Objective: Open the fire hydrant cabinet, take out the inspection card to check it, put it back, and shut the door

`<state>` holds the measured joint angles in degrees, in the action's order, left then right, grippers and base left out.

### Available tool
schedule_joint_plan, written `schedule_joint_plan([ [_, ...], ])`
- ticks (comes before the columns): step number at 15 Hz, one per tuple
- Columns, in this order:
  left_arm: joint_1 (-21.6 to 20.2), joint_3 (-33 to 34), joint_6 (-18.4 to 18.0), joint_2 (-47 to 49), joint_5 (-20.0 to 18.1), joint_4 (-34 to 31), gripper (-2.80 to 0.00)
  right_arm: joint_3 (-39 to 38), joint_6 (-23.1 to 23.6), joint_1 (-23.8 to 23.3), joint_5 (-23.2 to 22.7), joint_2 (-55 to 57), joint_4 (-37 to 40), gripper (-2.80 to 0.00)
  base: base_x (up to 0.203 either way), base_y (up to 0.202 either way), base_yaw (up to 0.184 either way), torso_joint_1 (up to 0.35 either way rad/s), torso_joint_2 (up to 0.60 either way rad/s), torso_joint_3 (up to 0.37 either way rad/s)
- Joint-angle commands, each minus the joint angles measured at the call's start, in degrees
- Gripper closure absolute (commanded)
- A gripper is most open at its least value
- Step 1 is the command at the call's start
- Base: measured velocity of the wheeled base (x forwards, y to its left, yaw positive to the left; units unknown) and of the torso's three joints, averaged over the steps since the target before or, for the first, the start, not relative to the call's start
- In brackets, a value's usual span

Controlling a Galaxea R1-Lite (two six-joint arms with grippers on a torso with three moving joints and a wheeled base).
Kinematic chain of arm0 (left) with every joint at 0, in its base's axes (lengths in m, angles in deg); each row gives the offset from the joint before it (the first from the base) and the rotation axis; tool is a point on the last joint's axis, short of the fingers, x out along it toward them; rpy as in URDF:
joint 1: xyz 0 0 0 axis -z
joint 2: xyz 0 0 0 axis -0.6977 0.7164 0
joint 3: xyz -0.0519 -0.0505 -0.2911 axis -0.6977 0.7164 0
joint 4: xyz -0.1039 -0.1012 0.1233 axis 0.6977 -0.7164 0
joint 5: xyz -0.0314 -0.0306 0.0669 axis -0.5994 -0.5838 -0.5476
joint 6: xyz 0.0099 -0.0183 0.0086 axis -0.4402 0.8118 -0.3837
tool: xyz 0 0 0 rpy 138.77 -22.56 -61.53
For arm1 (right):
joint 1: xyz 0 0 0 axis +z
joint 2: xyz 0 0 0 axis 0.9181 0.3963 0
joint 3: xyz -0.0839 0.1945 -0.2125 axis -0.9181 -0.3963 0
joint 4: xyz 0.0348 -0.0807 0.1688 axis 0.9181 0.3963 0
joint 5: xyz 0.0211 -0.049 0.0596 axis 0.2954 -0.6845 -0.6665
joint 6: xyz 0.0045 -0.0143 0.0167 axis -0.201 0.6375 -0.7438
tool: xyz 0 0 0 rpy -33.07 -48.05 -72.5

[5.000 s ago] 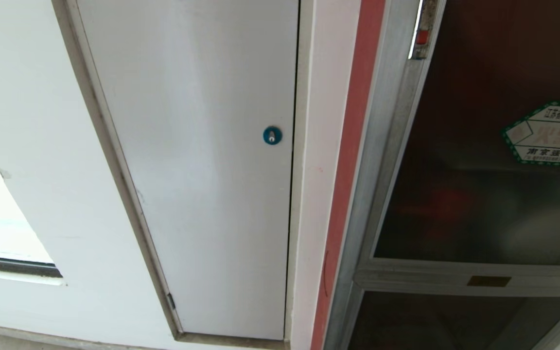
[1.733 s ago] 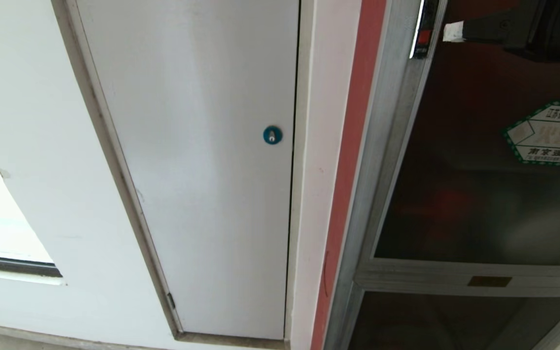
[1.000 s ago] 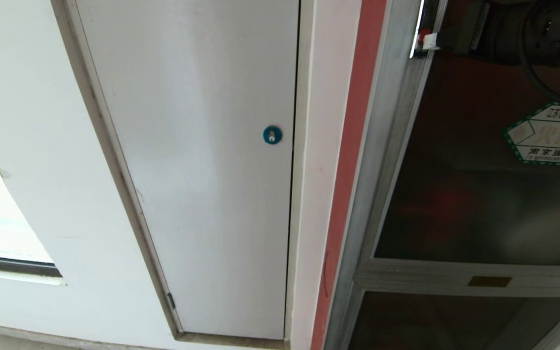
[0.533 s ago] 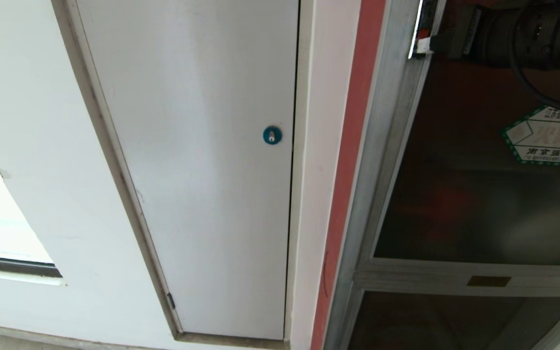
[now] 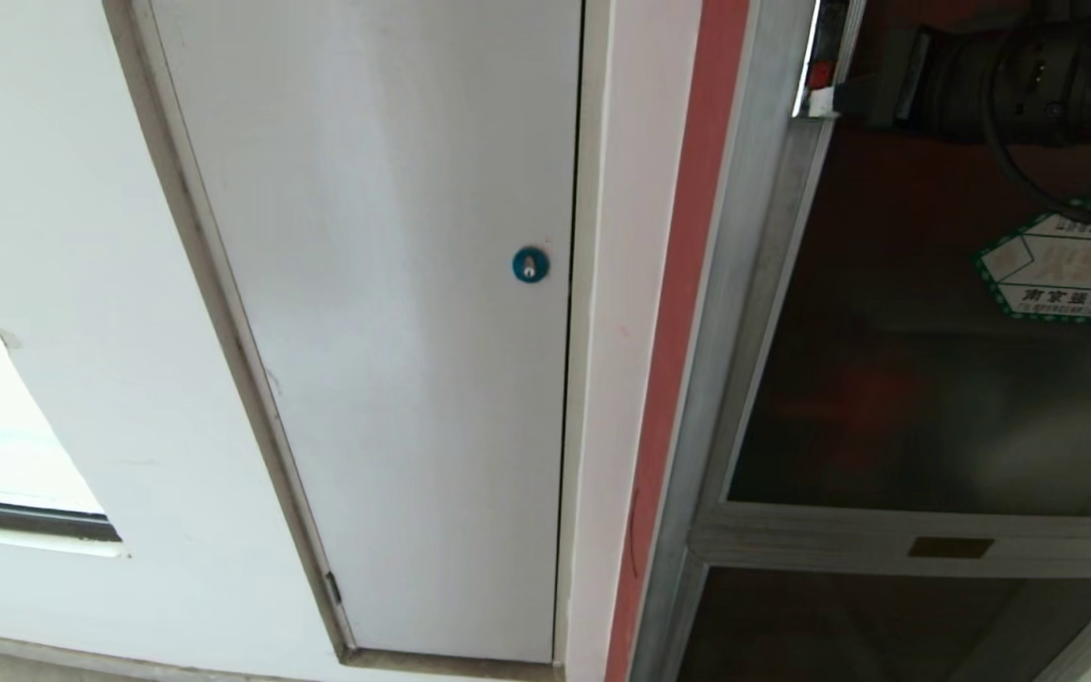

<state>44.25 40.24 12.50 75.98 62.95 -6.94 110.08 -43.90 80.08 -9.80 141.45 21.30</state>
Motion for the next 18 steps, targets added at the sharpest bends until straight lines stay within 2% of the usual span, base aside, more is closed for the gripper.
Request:
schedule_joint_plan([
  [1,0.00,0.09,-0.01,0.05,0.02,0.00,0.00,-0.60,-0.11,0.03,-0.01,-0.56,0.15,0.00,0.000,0.000,0.000,0.000,0.00,0.000],
  [7,0.00,0.08,-0.01,0.05,0.02,0.00,0.00,-2.17,-0.22,0.03,-0.04,-2.39,0.08,0.00,0.000,0.000,0.000,0.000,0.00,0.000],
  [9,0.00,0.09,-0.01,0.05,0.02,0.00,0.00,-2.22,-2.72,0.04,-0.37,-3.69,0.25,0.00,0.000,0.000,0.000,0.000,0.00,0.000],
  [14,0.00,0.05,-0.01,0.05,0.02,0.00,0.00,-1.25,-8.60,0.11,-7.32,-9.51,6.46,0.00,0.000,0.000,0.000,0.000,0.00,0.000],
  [18,0.00,0.09,-0.01,0.05,0.02,0.00,0.00,4.06,-8.88,0.11,-8.07,-7.69,9.48,0.00,0.000,0.000,0.000,0.000,0.00,0.000],
])
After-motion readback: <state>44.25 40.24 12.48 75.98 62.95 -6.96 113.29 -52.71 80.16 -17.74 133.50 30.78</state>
